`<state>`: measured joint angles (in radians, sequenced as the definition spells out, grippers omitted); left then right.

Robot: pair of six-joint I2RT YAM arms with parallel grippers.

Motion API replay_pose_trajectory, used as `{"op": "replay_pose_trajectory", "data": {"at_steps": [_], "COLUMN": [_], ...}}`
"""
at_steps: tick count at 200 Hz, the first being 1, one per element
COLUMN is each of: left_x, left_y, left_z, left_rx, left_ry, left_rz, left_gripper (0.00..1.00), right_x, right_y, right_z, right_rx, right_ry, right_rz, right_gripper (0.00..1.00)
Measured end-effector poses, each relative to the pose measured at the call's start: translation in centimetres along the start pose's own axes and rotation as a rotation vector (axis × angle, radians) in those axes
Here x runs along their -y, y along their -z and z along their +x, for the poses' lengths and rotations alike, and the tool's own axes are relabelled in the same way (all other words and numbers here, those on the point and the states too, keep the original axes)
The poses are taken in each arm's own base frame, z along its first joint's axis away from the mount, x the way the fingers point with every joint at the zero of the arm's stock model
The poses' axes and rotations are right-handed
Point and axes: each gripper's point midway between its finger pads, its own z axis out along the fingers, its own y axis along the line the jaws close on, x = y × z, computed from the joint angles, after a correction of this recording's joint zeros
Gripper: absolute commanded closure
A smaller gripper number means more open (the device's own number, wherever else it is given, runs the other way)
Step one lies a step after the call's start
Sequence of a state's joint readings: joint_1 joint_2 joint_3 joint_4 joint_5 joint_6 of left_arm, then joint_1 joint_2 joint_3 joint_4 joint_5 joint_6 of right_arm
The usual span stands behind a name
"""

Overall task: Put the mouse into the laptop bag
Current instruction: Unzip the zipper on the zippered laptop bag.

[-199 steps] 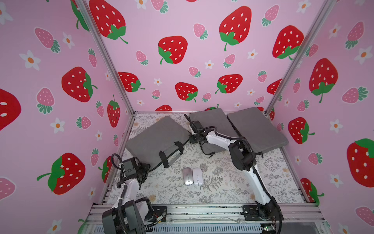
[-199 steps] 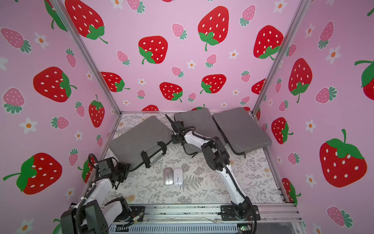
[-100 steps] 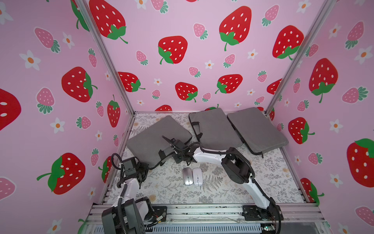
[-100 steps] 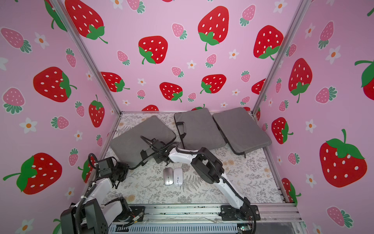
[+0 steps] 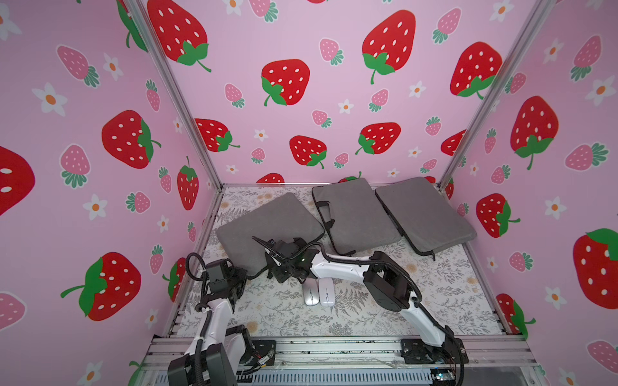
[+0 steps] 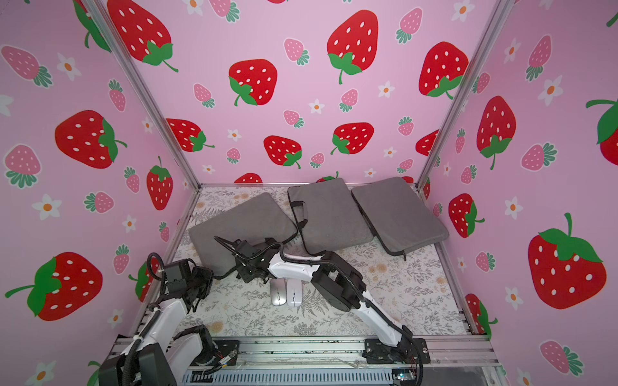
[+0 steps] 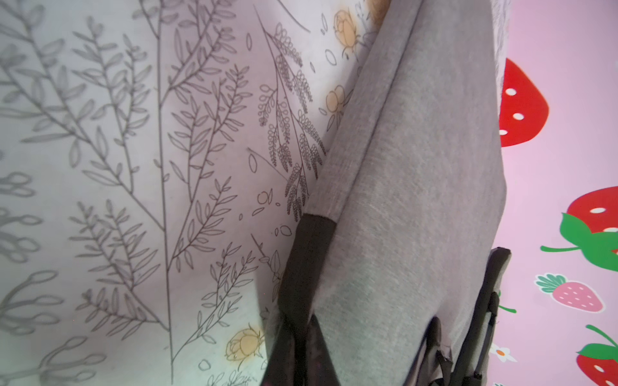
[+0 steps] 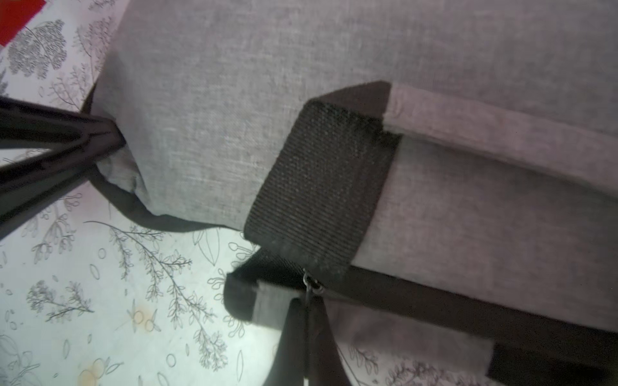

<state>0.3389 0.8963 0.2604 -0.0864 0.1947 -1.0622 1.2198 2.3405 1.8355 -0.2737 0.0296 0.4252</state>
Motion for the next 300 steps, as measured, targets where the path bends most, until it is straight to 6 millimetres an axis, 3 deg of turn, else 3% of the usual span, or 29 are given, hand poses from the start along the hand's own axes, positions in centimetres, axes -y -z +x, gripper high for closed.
{"op": "replay_pose_trajectory", "data": {"at_steps": [28, 33, 52, 61, 72, 91, 120, 143, 163, 207, 234, 269, 300], "left_x": [-1.1, -1.1, -0.7, -0.7, -0.8, -1.5, -2.1, -1.5, -0.4, 2.2, 3.2, 3.1, 3.2], "left_y": [1.3, 1.5, 2.4, 2.7, 2.8, 2.8, 2.3, 1.6, 0.6, -1.9, -3.5, -4.7, -5.6], "left_z": [0.6, 0.7, 1.0, 0.9, 1.1, 1.6, 2.1, 2.0, 1.8, 1.1, 0.6, 0.6, 1.4], "left_rx": [0.049, 0.053, 0.062, 0.072, 0.071, 0.051, 0.007, -0.023, -0.052, -0.105, -0.116, -0.123, -0.144], "left_ry": [0.034, 0.038, 0.033, 0.034, 0.032, 0.027, 0.024, 0.012, 0.008, -0.006, -0.013, -0.019, -0.032], "left_rz": [0.044, 0.058, 0.096, 0.101, 0.097, 0.063, 0.007, -0.008, -0.001, 0.022, 0.027, 0.011, -0.001], "left_gripper": [1.00, 0.96, 0.44, 0.27, 0.16, 0.11, 0.11, 0.11, 0.11, 0.17, 0.31, 0.65, 0.81], "right_x": [1.8, 2.3, 4.3, 5.7, 8.1, 12.7, 18.8, 21.1, 20.7, 18.7, 18.4, 18.4, 18.3], "right_y": [-1.0, -1.3, -2.3, -2.6, -2.6, -2.1, -0.4, 1.4, 2.0, 1.4, 1.3, 1.3, 1.3], "right_z": [-1.8, -2.0, -2.6, -3.1, -3.7, -4.1, -3.5, -2.5, -1.9, -1.3, -1.3, -1.3, -1.2], "right_rx": [0.000, -0.008, -0.023, -0.018, -0.008, 0.002, 0.011, 0.008, 0.003, -0.001, 0.000, 0.000, -0.001], "right_ry": [-0.032, -0.038, -0.054, -0.062, -0.084, -0.128, -0.193, -0.222, -0.216, -0.186, -0.183, -0.183, -0.182], "right_rz": [-0.012, -0.016, -0.009, 0.010, 0.043, 0.108, 0.192, 0.229, 0.231, 0.212, 0.206, 0.202, 0.199], "right_gripper": [1.00, 1.00, 1.00, 1.00, 1.00, 1.00, 1.00, 1.00, 1.00, 1.00, 1.00, 1.00, 1.00]}}
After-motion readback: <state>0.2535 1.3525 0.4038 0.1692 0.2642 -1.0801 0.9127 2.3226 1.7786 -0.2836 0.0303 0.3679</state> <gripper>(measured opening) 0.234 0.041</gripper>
